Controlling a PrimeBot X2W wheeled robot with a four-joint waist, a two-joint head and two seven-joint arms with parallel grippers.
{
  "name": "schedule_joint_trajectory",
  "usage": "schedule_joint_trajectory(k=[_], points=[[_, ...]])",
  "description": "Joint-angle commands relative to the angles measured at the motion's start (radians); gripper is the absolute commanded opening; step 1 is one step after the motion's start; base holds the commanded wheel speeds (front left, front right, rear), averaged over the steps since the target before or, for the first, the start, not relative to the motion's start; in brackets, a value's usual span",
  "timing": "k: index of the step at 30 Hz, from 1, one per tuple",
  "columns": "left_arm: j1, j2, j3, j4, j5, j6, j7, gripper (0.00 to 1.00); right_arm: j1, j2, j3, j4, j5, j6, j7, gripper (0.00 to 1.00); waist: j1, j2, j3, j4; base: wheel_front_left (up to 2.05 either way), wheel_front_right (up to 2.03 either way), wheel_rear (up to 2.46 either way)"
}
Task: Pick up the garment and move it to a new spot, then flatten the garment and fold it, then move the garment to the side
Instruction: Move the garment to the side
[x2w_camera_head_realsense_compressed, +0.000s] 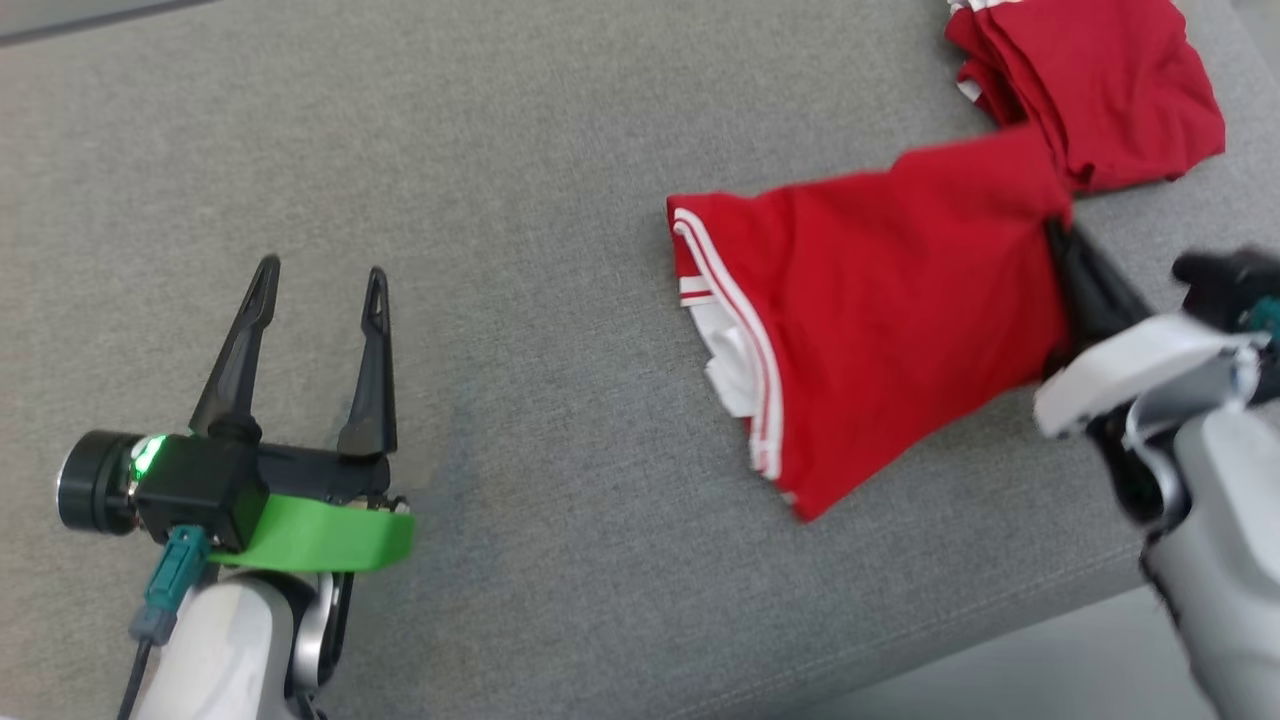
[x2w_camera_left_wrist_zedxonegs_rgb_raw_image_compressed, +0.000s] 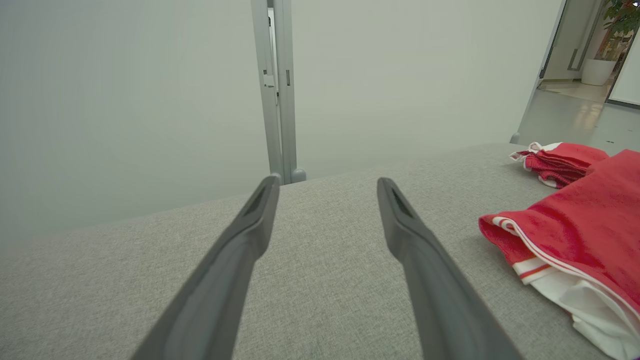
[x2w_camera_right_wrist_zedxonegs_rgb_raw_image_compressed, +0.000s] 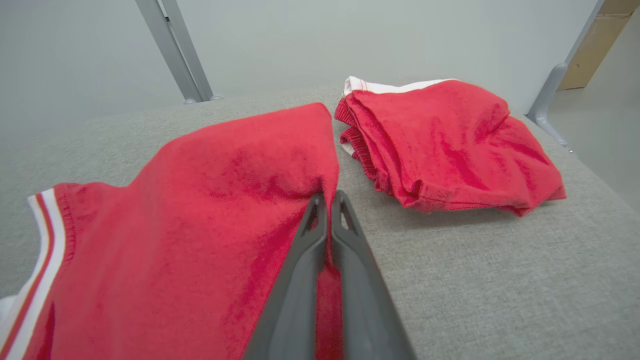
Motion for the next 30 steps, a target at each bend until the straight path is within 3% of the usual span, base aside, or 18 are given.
schedule_joint_trajectory(k=[1, 11, 17, 22, 23, 24, 30], points=[[-0.032, 0.015, -0.002, -0.012, 0.01, -0.008, 0.002, 1.0, -0.062, -0.021, -0.016, 0.009, -0.002, -0.002, -0.01, 0.0, 0.0, -0.0001, 0.081, -0.003, 0.0, 0.0, 0.0], [-0.133, 0.019, -0.04, -0.046, 0.04, -0.028, -0.001, 1.0, -0.373, -0.135, -0.163, 0.167, -0.06, -0.002, -0.013, 0.0, 0.0, -0.0001, 0.238, 0.06, 0.0, 0.0, 0.0], [-0.18, 0.015, -0.066, -0.057, 0.056, -0.04, -0.008, 1.0, -0.453, -0.227, -0.304, 0.298, -0.092, -0.002, -0.017, 0.0, 0.0, -0.0001, 0.297, 0.085, 0.0, 0.0, 0.0], [-0.212, 0.013, -0.09, -0.056, 0.066, -0.051, -0.014, 1.0, -0.468, -0.262, -0.393, 0.402, -0.124, -0.002, -0.037, 0.0, 0.0, -0.0001, 0.32, 0.096, 0.0, 0.0, 0.0], [-0.214, 0.013, -0.092, -0.053, 0.065, -0.052, -0.016, 1.0, -0.465, -0.261, -0.402, 0.413, -0.133, -0.002, -0.046, 0.04, 0.0, -0.0001, 0.319, 0.095, 0.0, 0.0, 0.0], [-0.217, 0.013, -0.093, -0.049, 0.066, -0.052, -0.018, 1.0, -0.46, -0.254, -0.412, 0.426, -0.138, -0.002, -0.058, 0.99, 0.0, -0.0001, 0.316, 0.094, 0.0, 0.0, 0.0], [-0.204, 0.007, -0.103, -0.02, 0.056, -0.05, -0.026, 1.0, -0.398, -0.221, -0.431, 0.431, -0.178, -0.002, -0.139, 1.0, 0.0, -0.0001, 0.259, 0.082, 0.0, 0.0, 0.0]])
